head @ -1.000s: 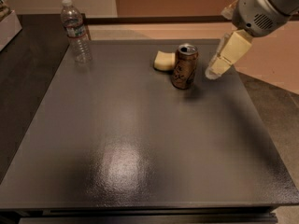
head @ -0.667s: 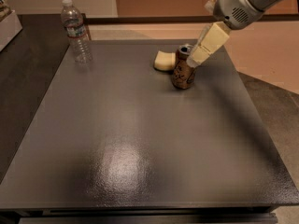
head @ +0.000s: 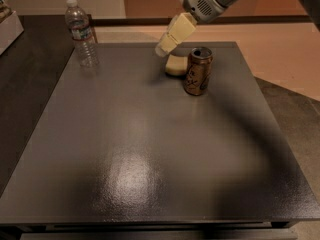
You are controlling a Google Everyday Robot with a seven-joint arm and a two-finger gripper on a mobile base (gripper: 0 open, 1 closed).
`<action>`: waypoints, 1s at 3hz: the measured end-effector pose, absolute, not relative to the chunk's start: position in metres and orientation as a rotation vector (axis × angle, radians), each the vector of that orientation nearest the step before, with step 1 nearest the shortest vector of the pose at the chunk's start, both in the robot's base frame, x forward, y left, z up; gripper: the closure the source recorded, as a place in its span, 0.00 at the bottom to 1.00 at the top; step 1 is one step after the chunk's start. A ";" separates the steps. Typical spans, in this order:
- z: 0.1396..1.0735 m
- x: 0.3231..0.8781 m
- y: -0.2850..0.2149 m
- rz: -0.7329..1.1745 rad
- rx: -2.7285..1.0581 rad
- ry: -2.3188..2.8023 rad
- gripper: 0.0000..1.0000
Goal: Pick water bottle
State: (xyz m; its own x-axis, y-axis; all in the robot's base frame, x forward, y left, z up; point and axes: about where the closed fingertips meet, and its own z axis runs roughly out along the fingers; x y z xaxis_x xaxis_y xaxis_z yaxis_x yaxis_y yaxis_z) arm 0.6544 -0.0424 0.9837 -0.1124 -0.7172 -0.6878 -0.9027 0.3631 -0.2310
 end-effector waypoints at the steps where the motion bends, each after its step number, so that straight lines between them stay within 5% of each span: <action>1: 0.976 0.676 -0.006 0.323 -1.347 1.906 0.00; 3: 0.960 0.707 0.033 0.288 -1.126 1.927 0.00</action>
Offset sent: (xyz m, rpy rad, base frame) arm 0.0624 0.0819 -0.0227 0.1044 -0.0628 -0.2849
